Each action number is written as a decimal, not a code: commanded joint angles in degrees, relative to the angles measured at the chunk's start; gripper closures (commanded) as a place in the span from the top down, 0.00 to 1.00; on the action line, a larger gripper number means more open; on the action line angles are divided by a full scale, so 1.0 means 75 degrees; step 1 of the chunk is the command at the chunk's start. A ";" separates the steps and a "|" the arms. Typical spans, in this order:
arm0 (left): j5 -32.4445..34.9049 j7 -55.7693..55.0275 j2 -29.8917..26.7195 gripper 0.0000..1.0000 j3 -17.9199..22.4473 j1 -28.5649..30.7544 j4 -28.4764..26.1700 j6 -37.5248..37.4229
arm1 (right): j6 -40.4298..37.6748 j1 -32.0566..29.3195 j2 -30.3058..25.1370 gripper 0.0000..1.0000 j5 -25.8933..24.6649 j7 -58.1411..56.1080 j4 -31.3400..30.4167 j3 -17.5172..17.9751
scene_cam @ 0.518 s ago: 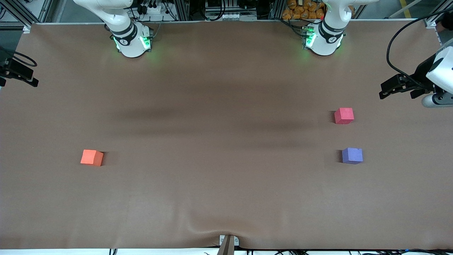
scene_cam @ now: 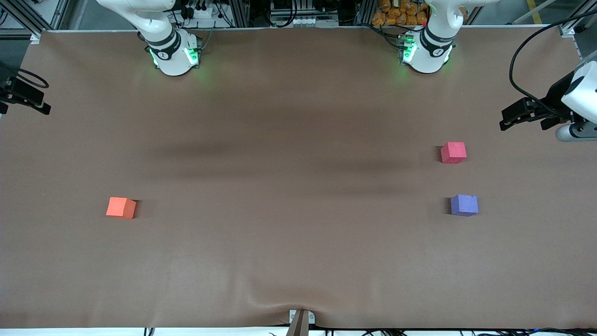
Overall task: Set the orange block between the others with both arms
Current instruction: 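Move the right gripper out toward the orange cube, then lower the right gripper over the orange cube and close on it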
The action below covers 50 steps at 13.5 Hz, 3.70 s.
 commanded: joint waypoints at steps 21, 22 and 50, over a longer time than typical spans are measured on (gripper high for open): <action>0.0058 0.0092 0.0184 1.00 -0.0033 0.0029 0.0123 -0.0133 | 0.3684 -0.0401 0.4023 1.00 -0.0493 -0.1415 0.0198 0.0131; 0.0058 0.0080 0.0184 1.00 -0.0033 0.0029 0.0123 -0.0133 | 0.3942 -0.0471 0.4268 1.00 -0.0470 -0.1392 0.0198 0.0131; 0.0046 0.0150 0.0231 1.00 -0.0033 0.0052 0.0112 -0.0133 | 0.6078 -0.0694 0.5619 0.00 -0.0024 -0.0325 -0.1208 0.0119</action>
